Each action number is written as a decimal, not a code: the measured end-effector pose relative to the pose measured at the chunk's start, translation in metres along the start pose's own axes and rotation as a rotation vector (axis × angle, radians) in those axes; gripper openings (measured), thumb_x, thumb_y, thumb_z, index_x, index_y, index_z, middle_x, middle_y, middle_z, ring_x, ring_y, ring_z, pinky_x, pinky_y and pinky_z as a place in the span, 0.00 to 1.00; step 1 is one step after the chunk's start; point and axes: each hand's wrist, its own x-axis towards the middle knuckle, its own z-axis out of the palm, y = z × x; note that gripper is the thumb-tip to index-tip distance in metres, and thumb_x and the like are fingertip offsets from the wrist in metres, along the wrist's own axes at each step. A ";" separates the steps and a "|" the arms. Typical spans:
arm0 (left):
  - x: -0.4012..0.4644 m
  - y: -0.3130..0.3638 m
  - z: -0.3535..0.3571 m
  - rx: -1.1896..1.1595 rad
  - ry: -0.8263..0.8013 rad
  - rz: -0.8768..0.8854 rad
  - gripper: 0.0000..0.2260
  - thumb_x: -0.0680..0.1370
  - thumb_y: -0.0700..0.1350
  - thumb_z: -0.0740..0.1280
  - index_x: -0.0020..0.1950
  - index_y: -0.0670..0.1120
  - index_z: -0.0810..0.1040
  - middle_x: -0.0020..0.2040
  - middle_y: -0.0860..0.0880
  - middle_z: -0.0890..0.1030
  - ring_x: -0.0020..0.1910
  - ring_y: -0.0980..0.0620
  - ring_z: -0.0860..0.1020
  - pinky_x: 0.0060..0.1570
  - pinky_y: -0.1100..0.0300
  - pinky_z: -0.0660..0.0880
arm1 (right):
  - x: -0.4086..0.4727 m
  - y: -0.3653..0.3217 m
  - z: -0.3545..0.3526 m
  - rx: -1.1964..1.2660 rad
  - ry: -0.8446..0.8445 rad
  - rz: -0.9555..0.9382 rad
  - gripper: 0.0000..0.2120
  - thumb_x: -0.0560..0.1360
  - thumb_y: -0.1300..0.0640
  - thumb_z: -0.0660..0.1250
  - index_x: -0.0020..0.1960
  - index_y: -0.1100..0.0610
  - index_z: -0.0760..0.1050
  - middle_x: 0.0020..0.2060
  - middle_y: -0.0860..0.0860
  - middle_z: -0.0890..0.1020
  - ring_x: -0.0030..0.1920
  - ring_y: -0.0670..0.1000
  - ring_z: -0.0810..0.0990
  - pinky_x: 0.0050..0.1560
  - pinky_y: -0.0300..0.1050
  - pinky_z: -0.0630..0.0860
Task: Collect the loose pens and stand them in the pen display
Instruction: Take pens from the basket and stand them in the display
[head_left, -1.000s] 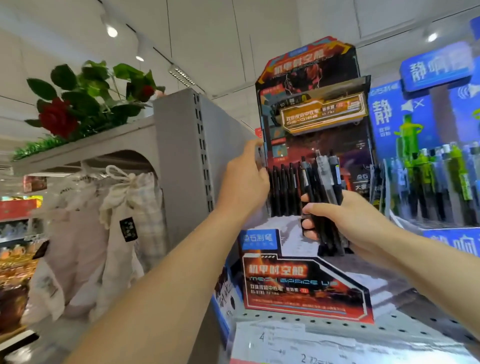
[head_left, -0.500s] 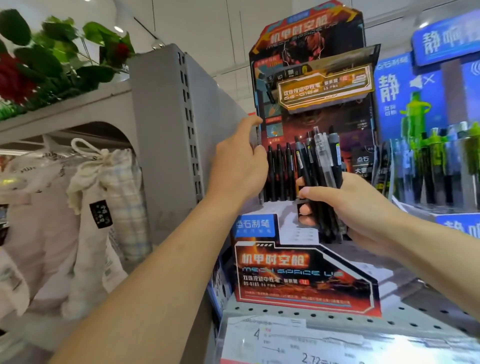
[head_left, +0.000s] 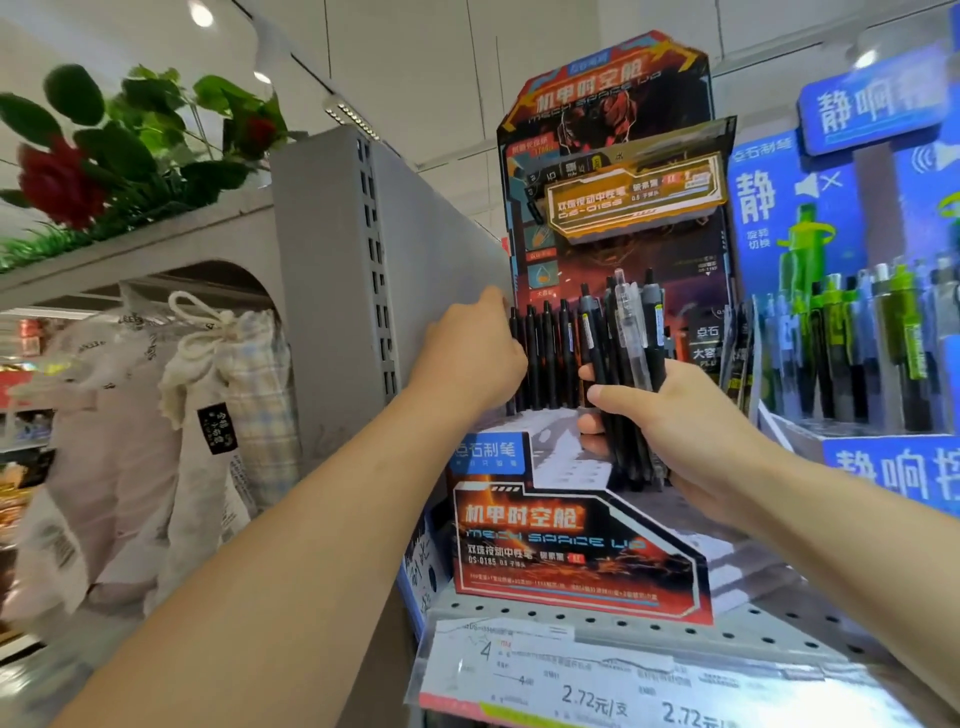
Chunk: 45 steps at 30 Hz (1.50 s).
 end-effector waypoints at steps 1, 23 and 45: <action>0.000 0.000 -0.001 0.001 -0.011 0.003 0.17 0.79 0.44 0.63 0.69 0.46 0.70 0.47 0.46 0.79 0.45 0.46 0.74 0.41 0.55 0.69 | 0.000 0.001 -0.001 0.006 0.006 0.004 0.06 0.80 0.63 0.69 0.55 0.57 0.82 0.41 0.59 0.86 0.38 0.54 0.86 0.44 0.52 0.86; -0.007 0.000 0.002 -0.061 -0.001 -0.018 0.27 0.79 0.41 0.64 0.78 0.51 0.62 0.39 0.49 0.79 0.41 0.48 0.77 0.37 0.58 0.69 | 0.004 0.004 -0.001 0.024 -0.044 0.015 0.07 0.78 0.64 0.71 0.56 0.63 0.80 0.46 0.62 0.87 0.45 0.56 0.88 0.50 0.55 0.85; -0.020 0.022 -0.030 -0.935 0.350 -0.059 0.17 0.80 0.40 0.68 0.66 0.56 0.75 0.49 0.51 0.79 0.47 0.51 0.84 0.41 0.61 0.82 | 0.003 0.001 0.004 0.044 -0.034 -0.023 0.05 0.79 0.62 0.70 0.54 0.58 0.81 0.48 0.57 0.88 0.46 0.54 0.89 0.48 0.57 0.86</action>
